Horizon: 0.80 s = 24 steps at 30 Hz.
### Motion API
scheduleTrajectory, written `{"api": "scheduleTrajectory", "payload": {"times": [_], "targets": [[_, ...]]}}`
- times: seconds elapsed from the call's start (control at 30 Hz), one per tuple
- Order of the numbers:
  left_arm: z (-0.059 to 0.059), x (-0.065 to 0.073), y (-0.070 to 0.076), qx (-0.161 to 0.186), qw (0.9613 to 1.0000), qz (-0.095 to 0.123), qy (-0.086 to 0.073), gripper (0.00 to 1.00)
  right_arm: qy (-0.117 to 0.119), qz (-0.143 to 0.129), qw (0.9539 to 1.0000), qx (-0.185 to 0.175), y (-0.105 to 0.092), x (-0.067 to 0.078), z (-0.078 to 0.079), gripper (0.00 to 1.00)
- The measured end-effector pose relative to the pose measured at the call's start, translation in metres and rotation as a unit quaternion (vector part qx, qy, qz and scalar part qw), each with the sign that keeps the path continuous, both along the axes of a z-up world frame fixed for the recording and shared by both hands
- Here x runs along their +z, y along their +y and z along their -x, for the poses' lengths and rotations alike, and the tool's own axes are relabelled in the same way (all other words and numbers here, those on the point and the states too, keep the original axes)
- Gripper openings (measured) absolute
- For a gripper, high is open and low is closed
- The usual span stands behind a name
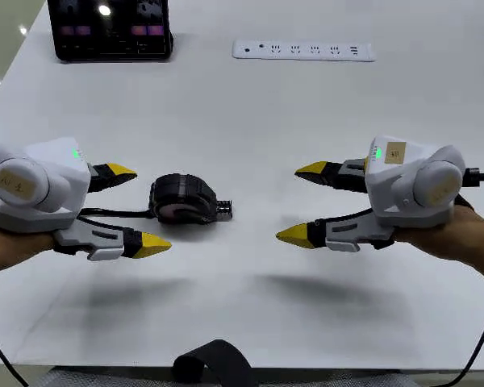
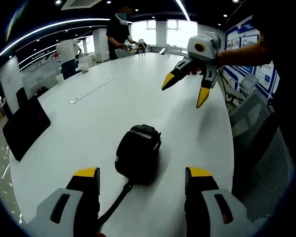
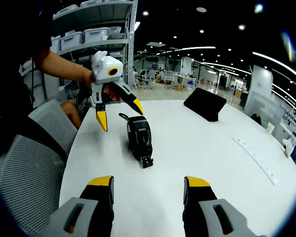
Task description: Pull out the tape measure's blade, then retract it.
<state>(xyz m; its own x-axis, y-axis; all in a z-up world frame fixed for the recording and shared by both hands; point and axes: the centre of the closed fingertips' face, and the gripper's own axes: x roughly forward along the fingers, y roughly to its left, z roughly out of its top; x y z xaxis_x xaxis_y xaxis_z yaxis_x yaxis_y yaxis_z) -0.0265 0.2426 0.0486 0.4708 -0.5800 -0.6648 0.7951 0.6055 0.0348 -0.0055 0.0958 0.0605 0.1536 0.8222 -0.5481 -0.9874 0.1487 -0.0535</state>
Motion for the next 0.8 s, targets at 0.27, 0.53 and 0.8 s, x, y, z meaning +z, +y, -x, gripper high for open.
{"api": "scheduleTrajectory", "payload": {"times": [0.27, 0.53, 0.8], "targets": [[-0.010, -0.008, -0.002, -0.032, 0.9992, -0.023, 0.002, 0.58, -0.002, 0.016, 0.9990, 0.041, 0.017, -0.013, -0.002, 0.44], [-0.011, -0.017, -0.002, -0.059, 0.9974, -0.038, 0.017, 0.52, -0.009, 0.033, 0.9966, 0.075, 0.031, -0.025, -0.004, 0.37], [-0.017, -0.017, -0.006, -0.086, 0.9951, -0.045, 0.017, 0.44, -0.010, 0.049, 0.9936, 0.102, 0.045, -0.035, -0.008, 0.31]]}}
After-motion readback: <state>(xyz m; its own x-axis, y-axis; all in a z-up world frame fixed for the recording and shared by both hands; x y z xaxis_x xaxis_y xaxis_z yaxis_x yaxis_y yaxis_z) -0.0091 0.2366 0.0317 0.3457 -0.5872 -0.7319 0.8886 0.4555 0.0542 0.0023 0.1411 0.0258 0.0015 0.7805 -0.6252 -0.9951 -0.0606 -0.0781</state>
